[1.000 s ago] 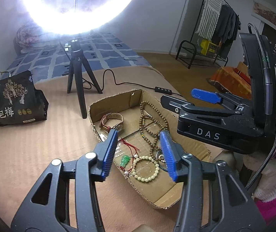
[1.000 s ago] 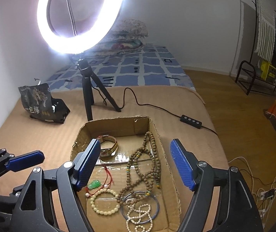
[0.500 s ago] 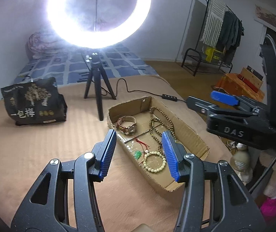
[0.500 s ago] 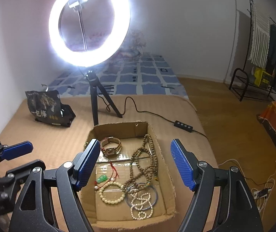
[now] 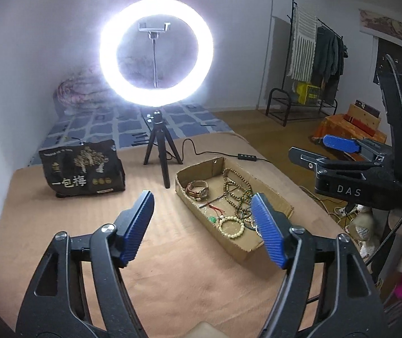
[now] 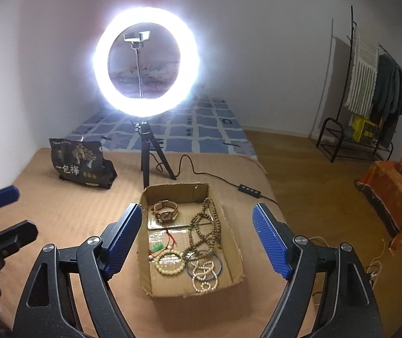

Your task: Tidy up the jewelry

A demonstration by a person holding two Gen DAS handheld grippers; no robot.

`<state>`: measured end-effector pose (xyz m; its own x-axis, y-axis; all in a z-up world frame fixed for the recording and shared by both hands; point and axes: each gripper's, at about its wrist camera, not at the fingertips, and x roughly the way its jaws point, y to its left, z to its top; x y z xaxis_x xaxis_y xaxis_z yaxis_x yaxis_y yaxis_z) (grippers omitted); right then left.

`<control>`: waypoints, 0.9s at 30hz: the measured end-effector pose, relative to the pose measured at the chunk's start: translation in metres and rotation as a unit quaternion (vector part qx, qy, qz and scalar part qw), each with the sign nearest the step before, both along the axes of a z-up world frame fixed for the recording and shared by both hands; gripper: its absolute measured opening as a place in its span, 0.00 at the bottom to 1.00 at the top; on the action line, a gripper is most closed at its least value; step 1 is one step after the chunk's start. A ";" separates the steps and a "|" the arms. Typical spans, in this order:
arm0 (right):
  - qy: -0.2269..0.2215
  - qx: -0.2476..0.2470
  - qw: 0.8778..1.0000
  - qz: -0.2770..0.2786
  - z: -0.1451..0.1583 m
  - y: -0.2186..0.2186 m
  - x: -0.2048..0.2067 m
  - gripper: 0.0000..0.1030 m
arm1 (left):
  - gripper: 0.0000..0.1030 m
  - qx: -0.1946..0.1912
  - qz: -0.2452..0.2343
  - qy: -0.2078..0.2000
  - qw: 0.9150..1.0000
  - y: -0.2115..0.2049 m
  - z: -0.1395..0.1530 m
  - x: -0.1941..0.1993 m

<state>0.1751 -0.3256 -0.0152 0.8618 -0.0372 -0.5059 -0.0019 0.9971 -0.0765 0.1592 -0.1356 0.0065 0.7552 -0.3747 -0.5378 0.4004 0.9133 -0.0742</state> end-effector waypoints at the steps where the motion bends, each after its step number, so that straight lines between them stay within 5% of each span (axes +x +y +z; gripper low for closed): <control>1: -0.003 -0.002 1.000 0.000 0.001 0.003 -0.006 0.79 | 0.74 -0.001 0.001 0.000 1.000 0.002 0.001 -0.004; 11: -0.030 -0.008 1.000 -0.004 0.005 0.016 -0.050 0.79 | 0.81 0.008 0.003 -0.004 1.000 0.023 0.007 -0.043; 18: -0.041 0.004 0.999 -0.001 0.001 0.024 -0.069 0.80 | 0.99 0.028 0.005 -0.029 0.999 0.030 0.008 -0.061; 27: -0.056 0.015 0.998 -0.001 0.000 0.029 -0.080 0.80 | 1.00 0.043 0.026 -0.030 0.998 0.035 0.005 -0.070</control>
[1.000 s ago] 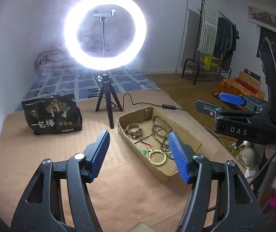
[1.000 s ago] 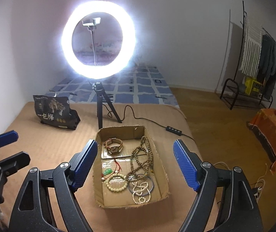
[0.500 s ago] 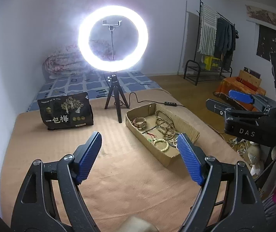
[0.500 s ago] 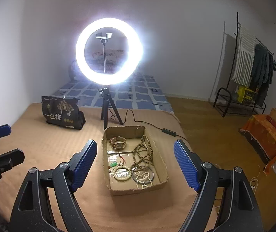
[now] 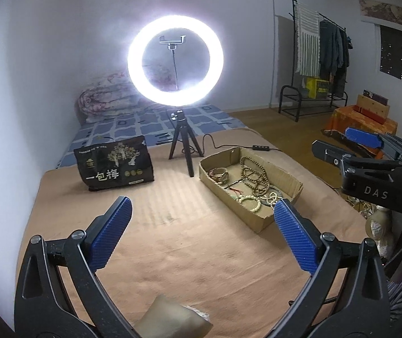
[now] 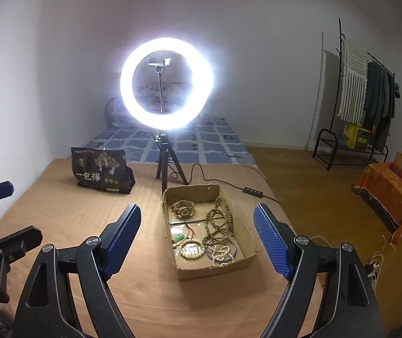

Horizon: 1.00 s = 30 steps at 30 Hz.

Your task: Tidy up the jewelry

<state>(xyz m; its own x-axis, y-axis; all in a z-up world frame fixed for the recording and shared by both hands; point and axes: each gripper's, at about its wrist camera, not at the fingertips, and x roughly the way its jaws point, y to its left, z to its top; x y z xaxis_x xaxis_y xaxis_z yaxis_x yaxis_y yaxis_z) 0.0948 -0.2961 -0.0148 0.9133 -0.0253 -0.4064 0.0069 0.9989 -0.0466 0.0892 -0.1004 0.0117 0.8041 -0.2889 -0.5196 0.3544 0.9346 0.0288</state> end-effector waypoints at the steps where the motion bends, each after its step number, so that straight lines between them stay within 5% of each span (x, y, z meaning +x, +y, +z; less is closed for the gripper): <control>1: -0.001 0.001 1.000 0.000 -0.001 0.000 0.000 0.80 | 1.00 0.000 0.000 -0.001 1.000 0.000 0.000 -0.001; 30: 0.004 -0.003 1.000 -0.006 -0.003 0.000 0.000 0.80 | 1.00 0.003 0.000 -0.004 1.000 -0.001 0.004 -0.002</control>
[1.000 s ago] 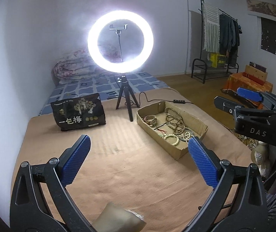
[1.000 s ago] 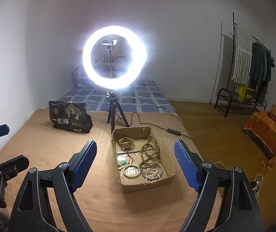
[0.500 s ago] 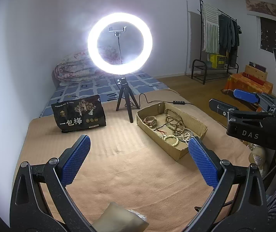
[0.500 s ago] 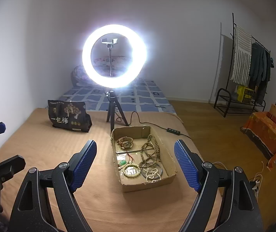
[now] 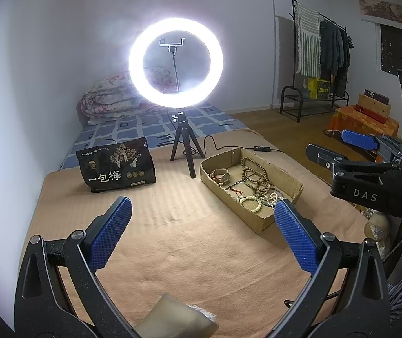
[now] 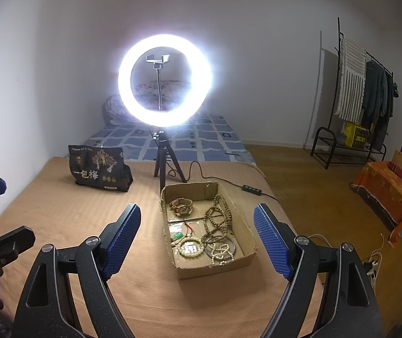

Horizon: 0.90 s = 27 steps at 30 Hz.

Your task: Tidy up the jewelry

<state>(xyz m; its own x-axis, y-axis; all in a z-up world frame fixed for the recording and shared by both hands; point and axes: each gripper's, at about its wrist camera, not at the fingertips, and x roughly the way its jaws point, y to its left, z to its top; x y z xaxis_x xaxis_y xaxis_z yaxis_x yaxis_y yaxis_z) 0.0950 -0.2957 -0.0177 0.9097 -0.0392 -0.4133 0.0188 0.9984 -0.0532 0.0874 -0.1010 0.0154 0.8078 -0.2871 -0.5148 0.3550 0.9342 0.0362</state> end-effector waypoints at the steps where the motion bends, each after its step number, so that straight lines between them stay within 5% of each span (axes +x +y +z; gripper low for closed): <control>1: 0.000 0.000 1.000 0.000 0.000 0.001 0.000 0.80 | 1.00 -0.001 0.000 0.001 1.000 0.000 0.000 0.000; 27: 0.001 -0.004 1.000 0.003 -0.002 -0.001 -0.001 0.80 | 1.00 0.003 0.004 -0.002 1.000 0.002 -0.001 0.000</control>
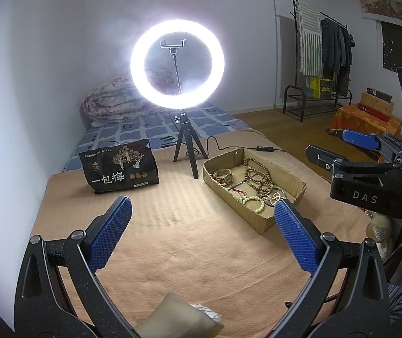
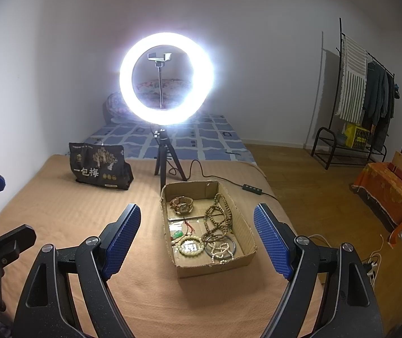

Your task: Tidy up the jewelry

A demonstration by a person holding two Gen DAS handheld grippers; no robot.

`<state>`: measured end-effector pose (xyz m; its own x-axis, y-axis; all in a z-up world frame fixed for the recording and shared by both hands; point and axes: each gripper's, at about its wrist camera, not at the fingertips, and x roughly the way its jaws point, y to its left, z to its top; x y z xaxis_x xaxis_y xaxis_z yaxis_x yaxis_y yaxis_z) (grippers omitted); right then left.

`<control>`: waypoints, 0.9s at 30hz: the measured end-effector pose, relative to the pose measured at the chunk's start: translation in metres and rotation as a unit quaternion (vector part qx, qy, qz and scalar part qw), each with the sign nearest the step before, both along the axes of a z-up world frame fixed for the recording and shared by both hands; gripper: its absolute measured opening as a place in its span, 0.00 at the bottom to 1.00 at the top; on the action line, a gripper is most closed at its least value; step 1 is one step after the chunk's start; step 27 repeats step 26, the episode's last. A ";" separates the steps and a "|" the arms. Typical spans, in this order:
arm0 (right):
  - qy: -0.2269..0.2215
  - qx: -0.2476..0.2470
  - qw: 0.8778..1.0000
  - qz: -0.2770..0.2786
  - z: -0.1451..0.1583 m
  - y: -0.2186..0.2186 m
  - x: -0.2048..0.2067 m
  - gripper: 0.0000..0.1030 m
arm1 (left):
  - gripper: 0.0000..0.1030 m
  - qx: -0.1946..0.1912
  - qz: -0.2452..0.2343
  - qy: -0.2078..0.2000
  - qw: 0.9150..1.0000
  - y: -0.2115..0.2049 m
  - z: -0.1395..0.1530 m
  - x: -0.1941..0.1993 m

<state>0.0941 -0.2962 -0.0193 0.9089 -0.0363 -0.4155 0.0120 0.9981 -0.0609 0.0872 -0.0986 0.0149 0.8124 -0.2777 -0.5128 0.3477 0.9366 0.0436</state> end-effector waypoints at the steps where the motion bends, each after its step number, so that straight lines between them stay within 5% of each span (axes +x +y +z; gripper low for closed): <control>1: 0.000 0.000 1.000 0.000 0.000 0.000 0.000 0.80 | 1.00 0.000 0.000 0.000 1.000 -0.001 0.000 -0.001; 27: 0.007 -0.008 1.000 0.007 -0.004 -0.001 0.000 0.80 | 1.00 0.011 0.003 -0.022 1.000 0.007 0.002 -0.002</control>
